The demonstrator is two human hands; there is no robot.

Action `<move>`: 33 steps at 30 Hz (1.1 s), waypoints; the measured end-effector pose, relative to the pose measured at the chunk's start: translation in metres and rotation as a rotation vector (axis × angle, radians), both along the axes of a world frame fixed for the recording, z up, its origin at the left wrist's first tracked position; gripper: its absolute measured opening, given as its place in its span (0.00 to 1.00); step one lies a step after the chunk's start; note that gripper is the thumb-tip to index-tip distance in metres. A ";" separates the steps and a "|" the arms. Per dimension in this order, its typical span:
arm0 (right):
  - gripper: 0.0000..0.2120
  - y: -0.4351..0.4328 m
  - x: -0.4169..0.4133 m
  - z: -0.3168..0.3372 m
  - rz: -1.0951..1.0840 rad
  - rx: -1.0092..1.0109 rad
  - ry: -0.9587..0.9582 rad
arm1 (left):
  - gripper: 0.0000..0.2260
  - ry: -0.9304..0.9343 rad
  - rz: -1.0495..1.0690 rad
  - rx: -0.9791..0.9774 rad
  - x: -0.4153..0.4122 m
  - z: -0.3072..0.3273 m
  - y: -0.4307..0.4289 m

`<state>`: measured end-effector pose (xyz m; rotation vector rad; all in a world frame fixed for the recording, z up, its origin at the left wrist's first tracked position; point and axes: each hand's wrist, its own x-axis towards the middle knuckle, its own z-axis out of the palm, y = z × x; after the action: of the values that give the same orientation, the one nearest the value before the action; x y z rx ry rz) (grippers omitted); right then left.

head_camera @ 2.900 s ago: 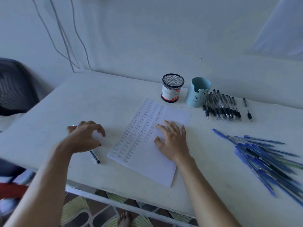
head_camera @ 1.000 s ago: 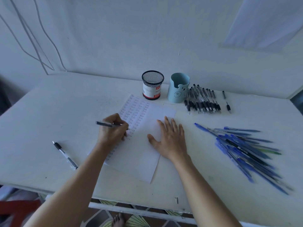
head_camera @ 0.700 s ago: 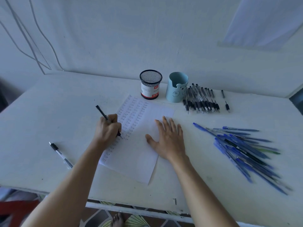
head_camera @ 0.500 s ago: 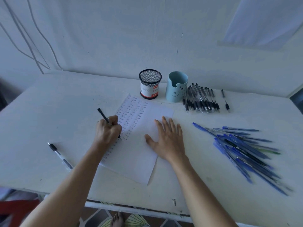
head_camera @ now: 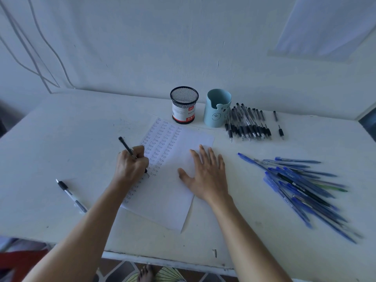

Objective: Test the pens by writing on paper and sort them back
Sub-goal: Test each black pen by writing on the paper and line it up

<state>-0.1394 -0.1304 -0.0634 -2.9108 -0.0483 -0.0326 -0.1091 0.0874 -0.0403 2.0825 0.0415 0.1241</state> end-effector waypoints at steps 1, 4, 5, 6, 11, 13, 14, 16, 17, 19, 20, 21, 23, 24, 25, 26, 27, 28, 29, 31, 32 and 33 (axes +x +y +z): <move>0.44 0.000 0.000 0.000 0.000 -0.003 0.001 | 0.11 0.000 -0.006 -0.001 0.000 0.001 0.000; 0.44 0.000 0.000 0.000 0.000 -0.006 0.002 | 0.12 0.004 -0.030 0.006 0.000 0.003 0.000; 0.44 0.000 0.000 0.000 -0.001 -0.005 0.001 | 0.12 0.006 -0.037 0.010 0.000 0.002 0.000; 0.44 0.001 0.000 0.000 -0.001 -0.004 0.000 | 0.12 0.005 -0.039 0.015 0.000 0.002 0.000; 0.44 0.000 0.000 0.000 -0.003 -0.004 0.009 | 0.13 -0.002 -0.022 0.015 0.000 -0.001 0.000; 0.44 0.000 0.000 0.000 -0.003 -0.011 0.012 | 0.14 0.002 -0.023 0.014 0.001 -0.001 0.000; 0.44 0.001 0.000 0.000 -0.002 -0.011 0.013 | 0.14 0.003 -0.019 0.014 0.001 -0.001 0.000; 0.44 0.000 0.000 0.000 -0.001 -0.008 0.016 | 0.14 0.000 -0.024 0.025 0.001 -0.002 0.000; 0.44 0.000 0.000 0.001 0.000 -0.007 0.017 | 0.13 -0.002 -0.029 0.030 0.000 -0.002 -0.001; 0.44 0.000 0.000 0.000 -0.001 -0.008 0.015 | 0.12 0.006 -0.020 0.029 -0.001 -0.001 -0.001; 0.44 0.000 0.000 0.000 -0.002 -0.007 0.009 | 0.12 0.013 -0.010 0.032 -0.001 -0.002 -0.002; 0.44 0.000 0.000 0.000 -0.003 -0.007 0.005 | 0.12 0.019 -0.007 0.038 -0.001 -0.001 -0.002; 0.44 0.000 0.000 0.000 -0.003 -0.010 0.008 | 0.12 0.020 -0.019 0.039 -0.001 -0.001 -0.002; 0.44 0.001 0.000 0.000 -0.003 -0.012 0.009 | 0.12 0.016 -0.025 0.032 -0.001 -0.001 -0.002; 0.44 0.001 0.000 0.000 -0.003 -0.011 0.009 | 0.12 0.008 -0.028 0.023 -0.002 -0.001 -0.002; 0.44 0.001 0.000 0.000 -0.004 -0.007 0.006 | 0.12 -0.003 -0.031 0.017 -0.002 -0.001 -0.003; 0.44 0.001 0.000 0.000 -0.005 -0.003 0.004 | 0.12 -0.015 -0.034 0.017 -0.002 -0.001 -0.003; 0.44 0.001 0.000 0.000 -0.005 -0.002 0.004 | 0.12 -0.026 -0.036 0.024 -0.002 -0.001 -0.004; 0.44 0.001 0.000 0.001 -0.005 -0.005 0.006 | 0.12 -0.031 -0.037 0.035 -0.002 -0.001 -0.004; 0.44 0.001 0.000 0.001 -0.005 -0.009 0.010 | 0.12 -0.023 -0.037 0.048 -0.002 -0.002 -0.004; 0.44 0.001 0.000 0.001 -0.006 -0.007 0.011 | 0.11 -0.014 -0.038 0.043 -0.002 -0.002 -0.004; 0.45 0.001 0.000 0.001 -0.006 -0.006 0.011 | 0.12 -0.007 -0.036 0.036 -0.002 -0.002 -0.004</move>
<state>-0.1391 -0.1296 -0.0622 -2.9170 -0.0379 -0.0171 -0.1114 0.0835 -0.0426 2.1172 -0.0031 0.1112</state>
